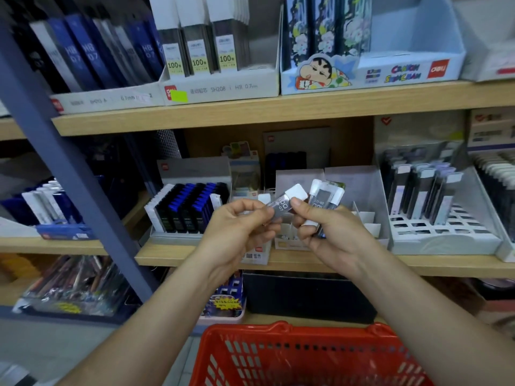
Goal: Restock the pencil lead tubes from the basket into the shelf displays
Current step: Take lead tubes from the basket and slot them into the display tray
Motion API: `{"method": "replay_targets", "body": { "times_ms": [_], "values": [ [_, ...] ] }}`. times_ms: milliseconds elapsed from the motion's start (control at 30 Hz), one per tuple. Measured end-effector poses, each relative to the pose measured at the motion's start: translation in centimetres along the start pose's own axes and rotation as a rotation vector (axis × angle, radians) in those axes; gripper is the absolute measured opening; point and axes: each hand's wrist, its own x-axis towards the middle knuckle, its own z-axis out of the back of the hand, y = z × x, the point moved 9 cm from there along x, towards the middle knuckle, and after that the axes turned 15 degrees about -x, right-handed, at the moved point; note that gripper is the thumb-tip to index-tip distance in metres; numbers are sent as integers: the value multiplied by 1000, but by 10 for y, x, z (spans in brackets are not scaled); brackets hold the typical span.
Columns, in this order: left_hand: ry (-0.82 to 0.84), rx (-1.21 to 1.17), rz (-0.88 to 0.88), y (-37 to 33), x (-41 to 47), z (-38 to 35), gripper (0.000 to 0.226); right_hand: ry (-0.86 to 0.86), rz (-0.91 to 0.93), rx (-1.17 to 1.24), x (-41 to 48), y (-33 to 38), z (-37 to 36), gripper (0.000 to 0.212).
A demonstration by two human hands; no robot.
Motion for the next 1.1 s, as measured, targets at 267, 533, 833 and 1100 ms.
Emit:
{"method": "replay_targets", "body": {
  "times_ms": [267,533,833,1100],
  "values": [
    [207,315,-4,-8,-6,-10,32,44,13,-201,-4,1,-2,16],
    [13,432,-323,-50,7,14,26,61,-68,-140,-6,2,0,15],
    [-181,616,-408,-39,55,22,25,-79,-29,-118,-3,4,29,24],
    [-189,754,-413,-28,72,19,22,-72,5,-220,0,5,34,25]
  ]
}}
